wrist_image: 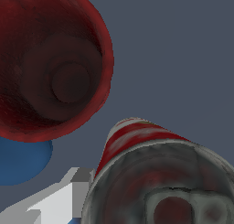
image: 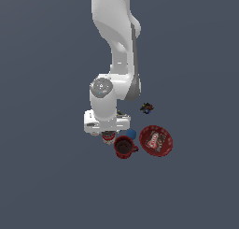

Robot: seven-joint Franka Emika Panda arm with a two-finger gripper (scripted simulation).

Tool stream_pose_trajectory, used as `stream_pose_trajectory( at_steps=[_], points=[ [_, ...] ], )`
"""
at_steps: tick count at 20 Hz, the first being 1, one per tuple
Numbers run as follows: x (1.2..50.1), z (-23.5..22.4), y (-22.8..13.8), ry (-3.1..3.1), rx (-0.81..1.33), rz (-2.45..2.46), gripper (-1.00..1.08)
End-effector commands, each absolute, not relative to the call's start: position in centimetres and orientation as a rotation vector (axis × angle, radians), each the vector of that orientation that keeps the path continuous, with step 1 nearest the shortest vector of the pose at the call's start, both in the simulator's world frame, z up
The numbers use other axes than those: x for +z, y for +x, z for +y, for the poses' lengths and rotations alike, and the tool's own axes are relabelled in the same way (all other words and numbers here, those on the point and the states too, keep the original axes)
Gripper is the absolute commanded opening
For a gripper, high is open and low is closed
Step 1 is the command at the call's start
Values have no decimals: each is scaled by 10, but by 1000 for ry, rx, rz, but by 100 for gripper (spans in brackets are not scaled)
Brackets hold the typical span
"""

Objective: Pick up a designated object from a clutter of objects.

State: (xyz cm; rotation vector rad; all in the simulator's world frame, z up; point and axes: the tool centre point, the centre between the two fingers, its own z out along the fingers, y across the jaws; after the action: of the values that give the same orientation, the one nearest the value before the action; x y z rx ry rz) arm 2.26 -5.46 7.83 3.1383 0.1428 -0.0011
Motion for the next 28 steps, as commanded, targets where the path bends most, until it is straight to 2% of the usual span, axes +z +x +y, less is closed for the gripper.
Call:
stream_pose_trajectory(
  at_steps=[1, 16, 28],
  points=[
    [77, -54, 23, 3138, 0, 143, -100],
    [95, -61, 20, 3138, 0, 143, -100],
    [185, -96, 5, 3139, 0, 143, -100]
  ],
)
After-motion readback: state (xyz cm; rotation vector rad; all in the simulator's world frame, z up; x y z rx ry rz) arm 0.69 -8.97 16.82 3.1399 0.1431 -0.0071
